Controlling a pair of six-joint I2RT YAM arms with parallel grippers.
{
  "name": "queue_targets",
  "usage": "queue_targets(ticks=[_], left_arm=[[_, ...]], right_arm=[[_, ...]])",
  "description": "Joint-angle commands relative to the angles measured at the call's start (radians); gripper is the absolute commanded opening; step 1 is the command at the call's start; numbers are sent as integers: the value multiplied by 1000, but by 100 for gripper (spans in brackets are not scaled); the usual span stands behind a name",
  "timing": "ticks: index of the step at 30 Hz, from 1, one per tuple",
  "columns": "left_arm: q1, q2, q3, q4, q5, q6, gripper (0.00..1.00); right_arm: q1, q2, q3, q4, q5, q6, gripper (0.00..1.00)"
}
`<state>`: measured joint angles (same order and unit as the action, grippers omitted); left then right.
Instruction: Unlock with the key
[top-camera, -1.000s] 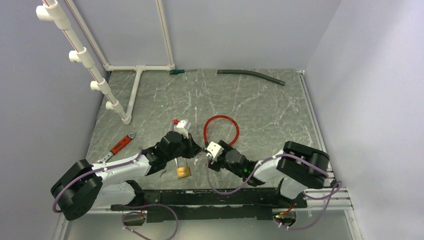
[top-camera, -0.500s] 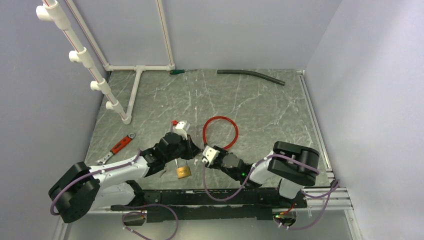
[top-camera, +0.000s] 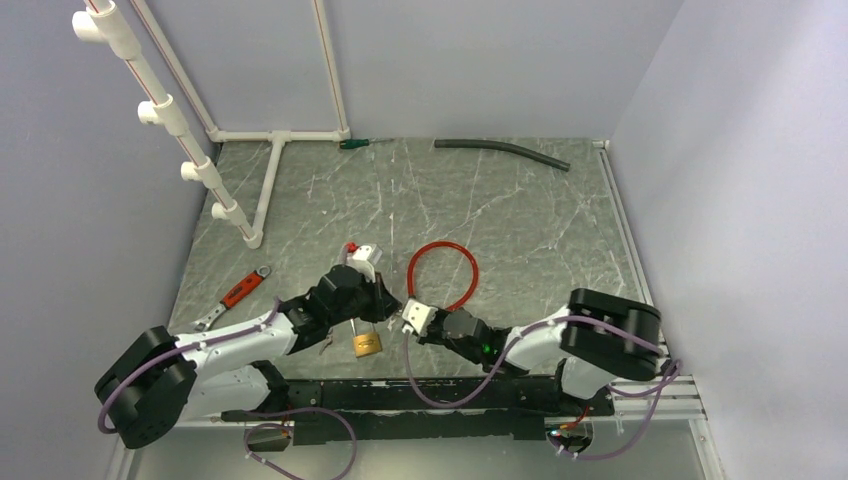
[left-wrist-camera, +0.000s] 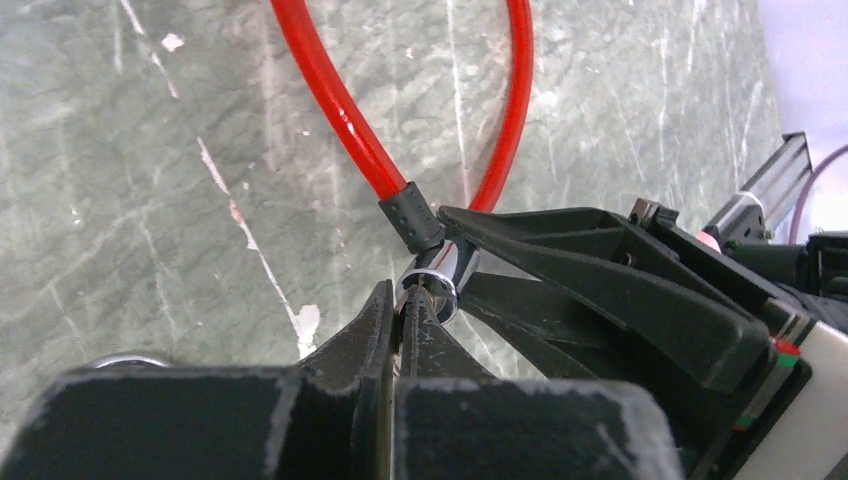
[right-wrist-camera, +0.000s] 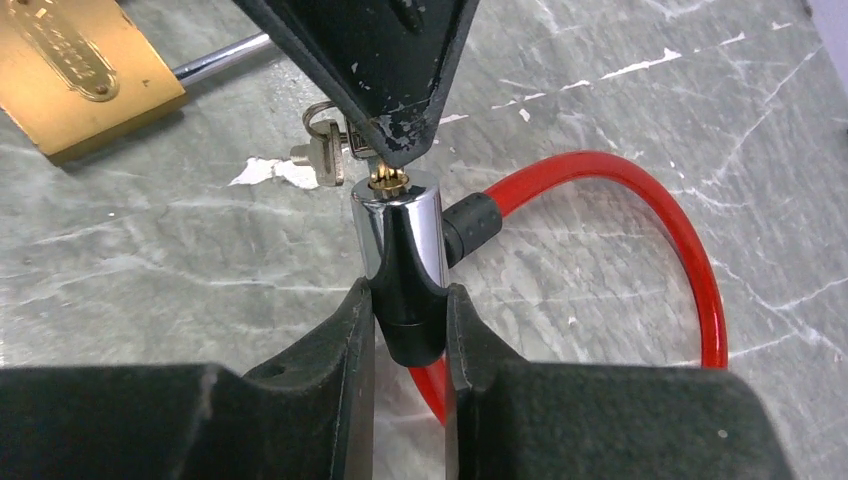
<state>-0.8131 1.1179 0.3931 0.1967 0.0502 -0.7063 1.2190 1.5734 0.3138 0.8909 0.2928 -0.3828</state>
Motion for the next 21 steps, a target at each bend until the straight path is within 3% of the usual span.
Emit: queue_targets(ticks=[1, 5, 11, 21], left_arm=[[-3, -36, 50, 20, 67, 116, 0], [-3, -79, 42, 39, 131, 214, 0], [-3, -154, 91, -14, 207, 289, 0], [-6, -269, 110, 8, 468, 353, 0]], right_arm=[[29, -165, 109, -135, -145, 161, 0], [28, -267, 211, -349, -245, 252, 0], [-10, -427, 253, -493, -359, 344, 0], [-205, -649, 199, -435, -730, 565, 0]])
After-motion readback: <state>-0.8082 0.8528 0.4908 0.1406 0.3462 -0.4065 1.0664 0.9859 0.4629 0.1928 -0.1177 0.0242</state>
